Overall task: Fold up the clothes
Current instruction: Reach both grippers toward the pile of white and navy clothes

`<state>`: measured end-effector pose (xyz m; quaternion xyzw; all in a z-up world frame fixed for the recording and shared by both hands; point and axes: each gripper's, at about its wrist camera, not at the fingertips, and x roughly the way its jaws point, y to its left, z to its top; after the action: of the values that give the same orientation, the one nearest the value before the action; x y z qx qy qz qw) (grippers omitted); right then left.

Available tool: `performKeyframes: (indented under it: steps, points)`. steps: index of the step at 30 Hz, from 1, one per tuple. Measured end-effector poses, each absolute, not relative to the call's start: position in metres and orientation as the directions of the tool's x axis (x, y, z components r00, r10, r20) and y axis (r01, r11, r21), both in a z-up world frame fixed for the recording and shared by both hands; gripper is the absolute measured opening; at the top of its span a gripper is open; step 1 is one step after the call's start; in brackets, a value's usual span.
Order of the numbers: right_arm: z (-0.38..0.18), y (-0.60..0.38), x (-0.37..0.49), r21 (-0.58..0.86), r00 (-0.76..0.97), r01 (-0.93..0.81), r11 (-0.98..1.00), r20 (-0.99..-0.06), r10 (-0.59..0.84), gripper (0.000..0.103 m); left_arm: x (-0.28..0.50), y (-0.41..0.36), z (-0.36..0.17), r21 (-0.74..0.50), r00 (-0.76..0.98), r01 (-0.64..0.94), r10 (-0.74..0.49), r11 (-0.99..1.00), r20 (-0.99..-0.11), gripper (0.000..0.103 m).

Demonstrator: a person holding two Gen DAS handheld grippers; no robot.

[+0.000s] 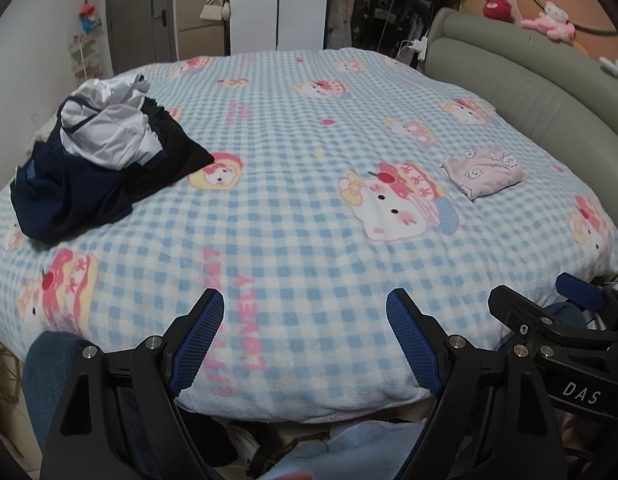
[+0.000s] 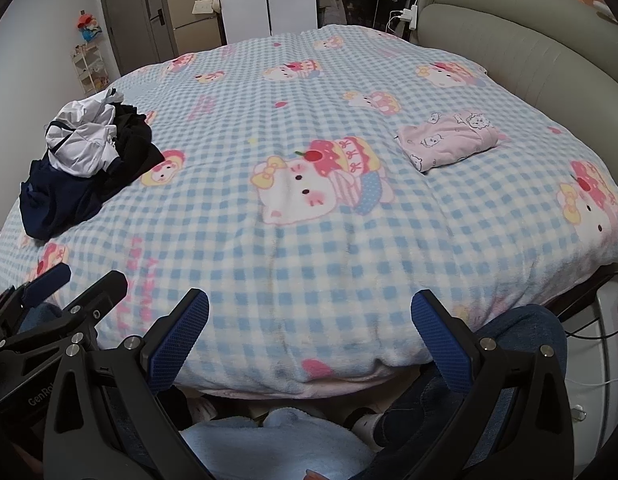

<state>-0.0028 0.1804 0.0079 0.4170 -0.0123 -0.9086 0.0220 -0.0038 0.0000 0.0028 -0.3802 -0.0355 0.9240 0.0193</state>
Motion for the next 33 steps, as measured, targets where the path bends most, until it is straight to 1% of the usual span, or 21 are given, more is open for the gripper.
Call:
performKeyframes:
  steps: [9,10,13,20,22,24,25,28,29,30,33]
  points:
    - [0.05,0.171,-0.063,-0.129,-0.7,0.086,-0.988,-0.713,0.032,0.102,-0.072,0.0,0.055,-0.025,-0.729,-0.095,0.087,-0.995,-0.679,0.085]
    - [0.059,0.169,-0.073,-0.117,-0.708,0.099,-0.988,-0.706,0.013,0.102,-0.079,0.0,0.061,-0.018,-0.731,-0.104,0.089,-0.994,-0.677,0.085]
    - [0.084,0.163,-0.096,-0.087,-0.735,0.141,-0.986,-0.677,-0.046,0.102,-0.093,-0.014,0.07,-0.057,-0.741,-0.098,0.111,-0.994,-0.662,0.085]
    - [0.087,0.097,-0.137,-0.096,-0.731,0.28,-0.955,-0.666,-0.148,0.102,-0.095,-0.088,0.071,-0.07,-0.769,0.001,0.044,-0.998,-0.638,0.085]
    - [0.084,0.069,-0.147,-0.09,-0.712,0.335,-0.938,-0.676,-0.19,0.102,-0.096,-0.117,0.062,-0.082,-0.762,0.048,0.017,-0.995,-0.647,0.081]
    - [0.077,0.039,-0.157,-0.079,-0.684,0.39,-0.918,-0.693,-0.23,0.102,-0.098,-0.146,0.051,-0.097,-0.751,0.098,-0.01,-0.99,-0.66,0.069]
    - [0.073,0.024,-0.161,-0.073,-0.667,0.414,-0.907,-0.702,-0.248,0.102,-0.098,-0.16,0.045,-0.104,-0.746,0.124,-0.024,-0.987,-0.666,0.066]
    - [0.059,-0.021,-0.174,-0.052,-0.616,0.486,-0.872,-0.729,-0.3,0.1,-0.102,-0.203,0.027,-0.127,-0.722,0.202,-0.061,-0.971,-0.689,0.052]
    - [0.055,-0.036,-0.178,-0.044,-0.597,0.509,-0.859,-0.737,-0.316,0.099,-0.108,-0.218,0.021,-0.143,-0.711,0.233,-0.068,-0.962,-0.7,0.044]
    - [0.051,-0.051,-0.183,-0.037,-0.579,0.531,-0.847,-0.746,-0.33,0.097,-0.114,-0.233,0.014,-0.162,-0.703,0.262,-0.074,-0.951,-0.707,0.042]
    - [0.038,-0.099,-0.207,-0.024,-0.53,0.569,-0.822,-0.775,-0.343,0.094,-0.134,-0.277,-0.002,-0.215,-0.687,0.34,-0.086,-0.915,-0.721,0.042]
